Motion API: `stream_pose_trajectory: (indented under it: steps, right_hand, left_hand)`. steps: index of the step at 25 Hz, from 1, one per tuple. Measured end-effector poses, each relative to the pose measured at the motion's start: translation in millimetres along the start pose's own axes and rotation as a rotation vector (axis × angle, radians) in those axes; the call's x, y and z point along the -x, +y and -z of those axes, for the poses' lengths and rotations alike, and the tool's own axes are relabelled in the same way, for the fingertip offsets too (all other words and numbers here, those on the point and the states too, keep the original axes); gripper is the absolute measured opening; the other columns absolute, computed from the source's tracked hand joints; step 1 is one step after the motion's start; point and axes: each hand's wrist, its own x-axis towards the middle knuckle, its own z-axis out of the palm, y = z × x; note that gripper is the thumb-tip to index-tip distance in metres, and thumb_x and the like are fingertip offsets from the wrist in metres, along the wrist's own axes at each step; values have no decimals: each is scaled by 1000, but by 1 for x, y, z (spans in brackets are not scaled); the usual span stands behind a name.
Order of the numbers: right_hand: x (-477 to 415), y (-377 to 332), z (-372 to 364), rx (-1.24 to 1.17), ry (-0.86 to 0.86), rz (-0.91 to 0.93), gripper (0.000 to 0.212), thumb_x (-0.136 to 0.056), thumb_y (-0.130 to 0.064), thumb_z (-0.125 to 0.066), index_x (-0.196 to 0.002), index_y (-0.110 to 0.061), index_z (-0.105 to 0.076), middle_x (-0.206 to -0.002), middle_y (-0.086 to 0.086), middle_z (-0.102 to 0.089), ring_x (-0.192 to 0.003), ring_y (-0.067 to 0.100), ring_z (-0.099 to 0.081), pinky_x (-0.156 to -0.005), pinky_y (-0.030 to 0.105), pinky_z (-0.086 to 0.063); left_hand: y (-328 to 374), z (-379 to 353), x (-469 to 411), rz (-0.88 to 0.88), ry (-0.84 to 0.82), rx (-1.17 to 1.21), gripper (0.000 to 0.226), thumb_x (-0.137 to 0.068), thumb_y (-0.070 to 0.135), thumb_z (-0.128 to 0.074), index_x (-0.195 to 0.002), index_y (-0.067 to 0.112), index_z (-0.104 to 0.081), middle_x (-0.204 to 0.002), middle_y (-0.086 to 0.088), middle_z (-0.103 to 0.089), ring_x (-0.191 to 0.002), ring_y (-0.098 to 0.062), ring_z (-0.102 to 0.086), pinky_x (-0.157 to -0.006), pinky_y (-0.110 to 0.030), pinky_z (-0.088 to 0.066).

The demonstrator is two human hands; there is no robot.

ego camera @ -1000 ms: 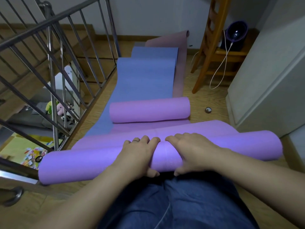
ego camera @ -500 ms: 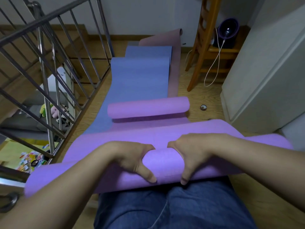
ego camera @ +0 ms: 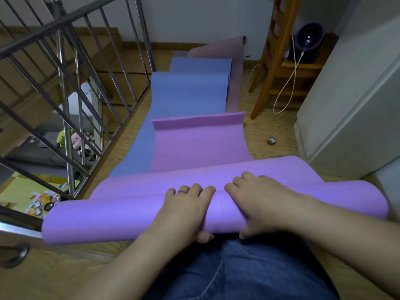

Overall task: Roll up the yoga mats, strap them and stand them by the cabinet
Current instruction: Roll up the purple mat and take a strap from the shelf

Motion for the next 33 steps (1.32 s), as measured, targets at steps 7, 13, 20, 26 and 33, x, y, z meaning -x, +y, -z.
stream_pose_trajectory:
  steps: [7,13,20,26,33]
  right_hand:
    - [-5,1,-18,-105,244,-34,86,-69,-55,-70,-137,-20,-32,-121,4,-53,-108,26,-50,-87,37,-42]
    - [-20,10,-7,-190,157,-16,91,-64,-57,-77,-136,-20,-35,-124,3,-55,-111,26,-53,-88,36,-45]
    - [-26,9,-12,-51,313,-48,80,-67,-54,-72,-129,-18,-37,-120,4,-55,-106,28,-55,-82,36,-44]
    - [-10,13,25,-52,105,105,80,-63,-60,-77,-120,-15,-44,-104,7,-62,-85,27,-56,-64,30,-36]
    - [-11,12,14,-288,-123,94,77,-60,-58,-81,-120,-23,-49,-109,-2,-63,-93,20,-57,-80,31,-49]
  left_hand:
    - [0,9,-22,-12,-67,-10,97,-70,50,-74,-145,15,-22,-133,-8,-43,-119,-30,-46,-98,-43,-36]
    - [3,5,-24,-21,29,-105,95,-65,48,-77,-140,13,-31,-122,-9,-50,-108,-29,-53,-89,-39,-40]
    - [-23,27,-67,-47,-325,196,84,-65,50,-79,-131,19,-39,-120,-4,-60,-100,-26,-58,-86,-36,-49]
    - [-24,52,-53,-120,-520,270,74,-70,53,-76,-130,26,-43,-120,4,-59,-100,-19,-56,-90,-30,-47]
    - [-15,39,-32,-123,-458,299,77,-71,56,-73,-132,25,-40,-127,3,-54,-111,-20,-53,-93,-34,-45]
